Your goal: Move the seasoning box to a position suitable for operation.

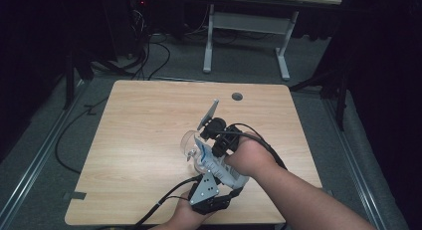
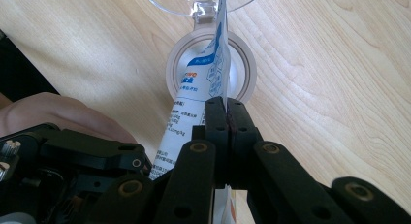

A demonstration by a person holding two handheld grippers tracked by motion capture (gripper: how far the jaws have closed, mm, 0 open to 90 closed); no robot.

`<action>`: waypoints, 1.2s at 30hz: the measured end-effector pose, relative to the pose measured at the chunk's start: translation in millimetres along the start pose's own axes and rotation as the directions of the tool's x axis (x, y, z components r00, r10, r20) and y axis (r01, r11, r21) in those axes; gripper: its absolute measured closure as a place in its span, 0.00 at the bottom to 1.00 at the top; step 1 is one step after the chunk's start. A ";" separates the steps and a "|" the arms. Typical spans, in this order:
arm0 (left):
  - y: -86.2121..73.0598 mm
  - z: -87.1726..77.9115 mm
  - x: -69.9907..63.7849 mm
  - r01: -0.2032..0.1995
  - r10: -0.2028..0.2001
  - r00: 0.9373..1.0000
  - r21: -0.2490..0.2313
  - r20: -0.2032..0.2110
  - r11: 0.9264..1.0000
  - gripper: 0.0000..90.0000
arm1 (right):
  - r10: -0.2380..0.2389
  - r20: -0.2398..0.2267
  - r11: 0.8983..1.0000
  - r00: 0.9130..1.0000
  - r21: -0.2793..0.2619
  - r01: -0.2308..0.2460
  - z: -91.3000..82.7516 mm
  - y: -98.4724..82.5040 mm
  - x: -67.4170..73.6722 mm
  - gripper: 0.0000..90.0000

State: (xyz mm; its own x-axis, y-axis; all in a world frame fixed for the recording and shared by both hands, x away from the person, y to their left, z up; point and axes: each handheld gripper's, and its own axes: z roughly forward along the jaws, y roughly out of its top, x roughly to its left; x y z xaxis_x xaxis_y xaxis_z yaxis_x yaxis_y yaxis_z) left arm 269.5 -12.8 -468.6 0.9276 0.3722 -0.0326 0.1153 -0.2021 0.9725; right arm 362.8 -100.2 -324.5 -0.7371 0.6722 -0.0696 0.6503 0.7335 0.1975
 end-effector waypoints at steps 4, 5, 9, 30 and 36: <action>0.2 -0.1 0.0 0.001 -0.001 1.000 0.000 0.001 1.000 0.67 | -0.006 0.002 1.000 1.000 -0.001 0.006 -0.1 0.3 -0.4 1.00; 0.2 -0.1 0.0 0.001 -0.001 1.000 0.000 0.001 1.000 0.67 | -0.005 0.002 1.000 1.000 0.000 0.005 0.0 0.4 -0.1 1.00; 0.5 -0.5 0.0 0.002 -0.002 1.000 -0.003 0.002 1.000 0.66 | -0.009 0.002 1.000 1.000 -0.001 0.009 0.6 1.1 0.5 1.00; 0.5 -0.3 -0.3 0.003 -0.003 1.000 -0.003 0.002 1.000 0.66 | -0.015 0.005 1.000 1.000 0.004 0.015 3.0 2.7 2.1 1.00; 0.5 -0.4 -0.4 0.002 -0.002 1.000 -0.004 0.003 1.000 0.66 | -0.016 0.007 1.000 1.000 0.005 0.016 3.1 2.8 2.4 1.00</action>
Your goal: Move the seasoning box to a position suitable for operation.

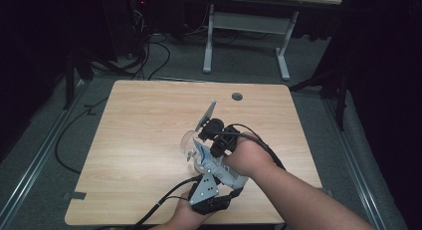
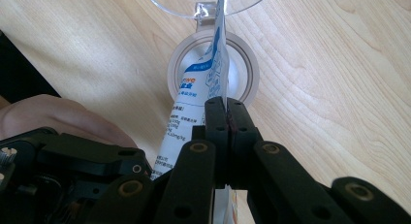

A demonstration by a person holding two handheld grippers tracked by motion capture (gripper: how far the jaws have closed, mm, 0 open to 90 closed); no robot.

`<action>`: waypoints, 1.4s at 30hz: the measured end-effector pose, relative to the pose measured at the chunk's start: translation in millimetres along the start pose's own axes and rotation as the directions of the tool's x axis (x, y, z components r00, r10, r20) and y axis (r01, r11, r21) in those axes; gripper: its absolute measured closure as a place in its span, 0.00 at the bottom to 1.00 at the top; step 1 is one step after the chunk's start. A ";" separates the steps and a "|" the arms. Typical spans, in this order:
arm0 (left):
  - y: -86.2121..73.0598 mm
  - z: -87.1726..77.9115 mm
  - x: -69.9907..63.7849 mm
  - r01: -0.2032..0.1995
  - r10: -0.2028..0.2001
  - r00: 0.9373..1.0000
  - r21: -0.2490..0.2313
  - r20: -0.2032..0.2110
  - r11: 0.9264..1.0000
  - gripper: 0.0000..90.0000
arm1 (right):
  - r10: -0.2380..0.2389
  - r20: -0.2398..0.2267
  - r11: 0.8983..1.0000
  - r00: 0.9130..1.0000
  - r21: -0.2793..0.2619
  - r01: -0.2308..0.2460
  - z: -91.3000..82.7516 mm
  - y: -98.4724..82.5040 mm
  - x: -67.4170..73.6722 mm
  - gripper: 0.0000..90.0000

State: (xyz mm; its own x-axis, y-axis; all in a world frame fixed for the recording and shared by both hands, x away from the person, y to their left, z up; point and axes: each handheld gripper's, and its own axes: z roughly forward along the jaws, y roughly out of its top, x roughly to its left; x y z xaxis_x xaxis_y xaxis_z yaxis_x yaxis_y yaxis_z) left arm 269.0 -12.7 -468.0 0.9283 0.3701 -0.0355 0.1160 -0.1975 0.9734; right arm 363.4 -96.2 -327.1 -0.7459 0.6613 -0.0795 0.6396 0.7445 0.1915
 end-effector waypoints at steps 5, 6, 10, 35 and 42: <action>0.1 0.1 -0.1 0.000 0.000 1.000 -0.001 0.001 1.000 0.66 | -0.001 0.001 1.000 1.000 0.001 0.001 0.0 -0.1 0.0 1.00; 0.1 0.1 0.0 0.000 0.000 1.000 -0.001 0.000 1.000 0.66 | -0.001 0.000 1.000 1.000 0.000 0.001 0.1 -0.1 0.1 1.00; 0.0 0.1 0.1 0.000 0.000 1.000 0.000 0.000 1.000 0.66 | -0.005 -0.003 1.000 1.000 0.000 0.005 0.7 0.2 -0.1 1.00; -5.6 -5.5 -2.3 -0.027 0.026 1.000 0.018 0.008 0.999 0.66 | 0.007 -0.011 1.000 1.000 -0.008 -0.007 0.7 -4.8 0.5 1.00; -9.0 -6.6 -4.3 -0.034 0.034 0.999 0.023 0.011 0.999 0.66 | 0.005 -0.018 1.000 1.000 -0.013 -0.005 0.5 -7.9 1.2 1.00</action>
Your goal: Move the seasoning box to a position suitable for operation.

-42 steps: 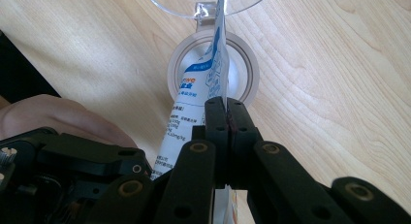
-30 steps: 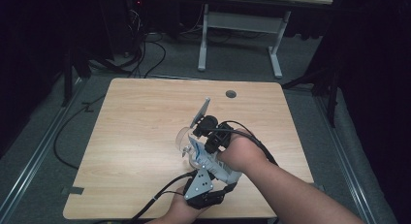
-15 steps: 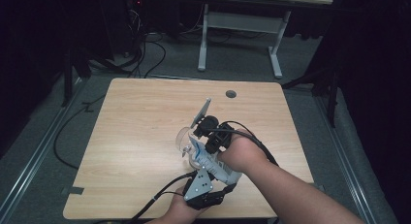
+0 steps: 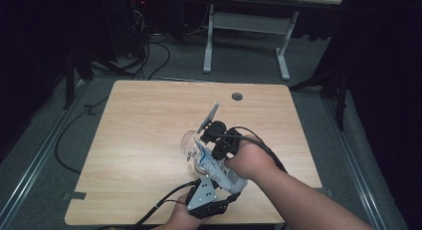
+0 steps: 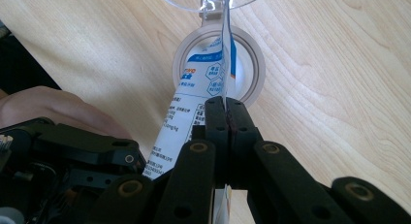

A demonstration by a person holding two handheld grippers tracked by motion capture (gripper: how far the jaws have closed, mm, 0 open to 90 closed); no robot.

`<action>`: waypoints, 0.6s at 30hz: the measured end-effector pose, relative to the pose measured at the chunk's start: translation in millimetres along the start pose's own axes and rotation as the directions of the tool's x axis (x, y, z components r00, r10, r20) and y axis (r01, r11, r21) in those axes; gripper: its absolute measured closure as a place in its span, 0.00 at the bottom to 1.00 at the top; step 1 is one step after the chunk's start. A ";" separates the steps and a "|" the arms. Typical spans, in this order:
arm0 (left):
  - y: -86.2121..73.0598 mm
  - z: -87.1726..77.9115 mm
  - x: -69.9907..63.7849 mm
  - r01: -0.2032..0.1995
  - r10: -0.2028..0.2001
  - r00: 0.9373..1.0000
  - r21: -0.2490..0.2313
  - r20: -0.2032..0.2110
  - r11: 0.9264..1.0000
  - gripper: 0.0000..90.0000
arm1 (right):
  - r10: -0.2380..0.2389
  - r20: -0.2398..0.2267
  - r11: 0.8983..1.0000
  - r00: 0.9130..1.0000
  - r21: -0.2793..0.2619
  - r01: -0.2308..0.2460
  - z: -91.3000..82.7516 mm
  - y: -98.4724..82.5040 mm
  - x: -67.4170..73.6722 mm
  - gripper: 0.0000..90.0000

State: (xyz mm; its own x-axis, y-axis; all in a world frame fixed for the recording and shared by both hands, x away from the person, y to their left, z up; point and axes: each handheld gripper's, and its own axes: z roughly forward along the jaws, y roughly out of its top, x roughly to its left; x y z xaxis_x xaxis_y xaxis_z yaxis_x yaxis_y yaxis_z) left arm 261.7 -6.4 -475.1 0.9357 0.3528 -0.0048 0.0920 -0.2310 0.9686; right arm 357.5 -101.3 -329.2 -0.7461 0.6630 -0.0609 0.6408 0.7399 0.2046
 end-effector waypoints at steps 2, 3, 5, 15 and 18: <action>-0.8 0.2 -0.5 0.001 -0.001 1.000 0.001 0.003 1.000 0.66 | 0.007 -0.002 1.000 1.000 -0.001 -0.007 0.0 -1.2 -0.5 1.00; -1.2 0.4 -0.6 0.001 -0.001 1.000 0.003 0.004 1.000 0.66 | 0.006 -0.004 1.000 1.000 -0.002 -0.006 0.0 -1.9 -1.1 1.00; -2.0 0.7 -0.9 -0.003 0.003 1.000 0.007 0.005 1.000 0.66 | 0.016 -0.009 1.000 1.000 0.000 -0.016 0.1 -3.2 -1.4 1.00; -6.0 2.2 -0.2 -0.007 0.007 1.000 0.015 0.000 1.000 0.66 | 0.024 -0.015 1.000 1.000 -0.005 -0.024 0.3 -6.2 -2.3 1.00; -7.2 2.5 -0.1 -0.008 0.008 1.000 0.018 0.000 1.000 0.66 | 0.029 -0.017 1.000 0.999 -0.007 -0.029 0.4 -6.7 -1.9 1.00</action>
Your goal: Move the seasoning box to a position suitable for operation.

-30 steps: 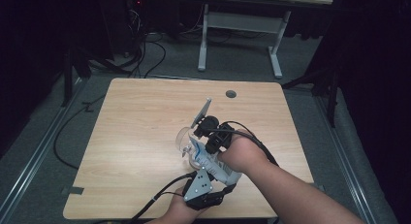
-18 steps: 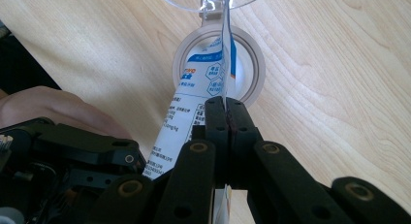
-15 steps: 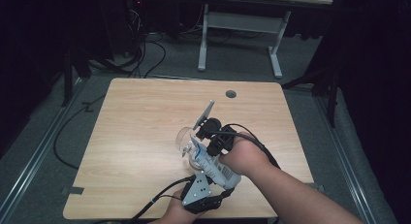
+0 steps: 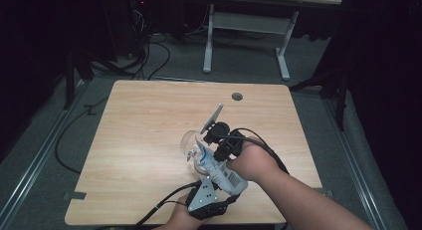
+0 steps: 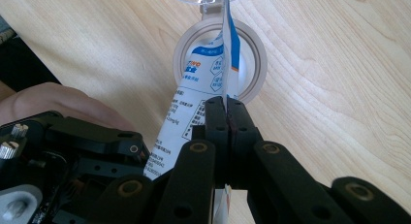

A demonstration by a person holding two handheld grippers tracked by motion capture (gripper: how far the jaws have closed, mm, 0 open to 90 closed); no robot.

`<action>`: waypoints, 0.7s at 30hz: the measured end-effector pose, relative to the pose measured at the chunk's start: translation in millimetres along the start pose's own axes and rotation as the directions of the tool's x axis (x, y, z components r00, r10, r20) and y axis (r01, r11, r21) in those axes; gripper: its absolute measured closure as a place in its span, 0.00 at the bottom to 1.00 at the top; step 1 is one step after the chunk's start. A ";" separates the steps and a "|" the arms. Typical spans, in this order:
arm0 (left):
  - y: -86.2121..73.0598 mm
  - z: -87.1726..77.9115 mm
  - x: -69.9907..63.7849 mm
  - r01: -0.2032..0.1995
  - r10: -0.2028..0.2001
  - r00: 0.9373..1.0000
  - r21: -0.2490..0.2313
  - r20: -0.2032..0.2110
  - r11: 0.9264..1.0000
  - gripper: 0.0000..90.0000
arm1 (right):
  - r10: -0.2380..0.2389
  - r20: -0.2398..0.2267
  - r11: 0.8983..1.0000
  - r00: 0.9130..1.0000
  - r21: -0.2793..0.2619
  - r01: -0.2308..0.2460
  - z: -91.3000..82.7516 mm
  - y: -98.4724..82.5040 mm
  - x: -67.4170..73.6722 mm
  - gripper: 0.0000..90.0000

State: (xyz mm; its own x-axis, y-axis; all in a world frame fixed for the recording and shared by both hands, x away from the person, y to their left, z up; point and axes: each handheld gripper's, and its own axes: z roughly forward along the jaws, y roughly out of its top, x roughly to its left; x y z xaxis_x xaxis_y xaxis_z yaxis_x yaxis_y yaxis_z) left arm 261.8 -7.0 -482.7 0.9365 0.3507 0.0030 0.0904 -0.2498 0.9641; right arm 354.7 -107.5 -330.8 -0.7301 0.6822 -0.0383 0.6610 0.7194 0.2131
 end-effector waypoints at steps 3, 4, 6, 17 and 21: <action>-0.9 0.3 -0.6 0.000 0.000 1.000 0.001 0.001 1.000 0.66 | -0.004 -0.003 1.000 1.000 -0.001 0.004 0.3 -1.0 -0.2 1.00; -1.1 0.3 -0.7 -0.001 0.001 1.000 0.002 0.001 1.000 0.66 | -0.002 -0.004 1.000 1.000 0.001 0.002 0.1 -1.4 0.1 1.00; -1.5 0.4 -0.8 -0.002 0.002 1.000 0.001 0.001 1.000 0.66 | -0.002 0.001 1.000 1.000 0.002 0.002 -0.4 -1.9 0.1 1.00; -7.1 2.0 -0.7 0.003 -0.003 1.000 0.011 -0.002 1.000 0.67 | 0.007 -0.003 1.000 1.000 0.003 -0.007 -2.0 -4.9 0.4 1.00; -10.1 3.4 -0.5 0.002 -0.002 1.000 0.019 -0.004 1.000 0.66 | 0.006 0.000 1.000 1.000 0.004 -0.006 -0.7 -6.6 -0.1 1.00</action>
State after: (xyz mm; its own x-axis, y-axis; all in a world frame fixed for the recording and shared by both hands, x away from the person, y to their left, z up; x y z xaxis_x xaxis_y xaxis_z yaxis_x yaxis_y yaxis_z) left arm 261.5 -7.7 -493.3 0.9349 0.3548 0.0017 0.0991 -0.2658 0.9589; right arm 350.3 -112.5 -331.5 -0.7259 0.6868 -0.0373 0.6664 0.7157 0.2090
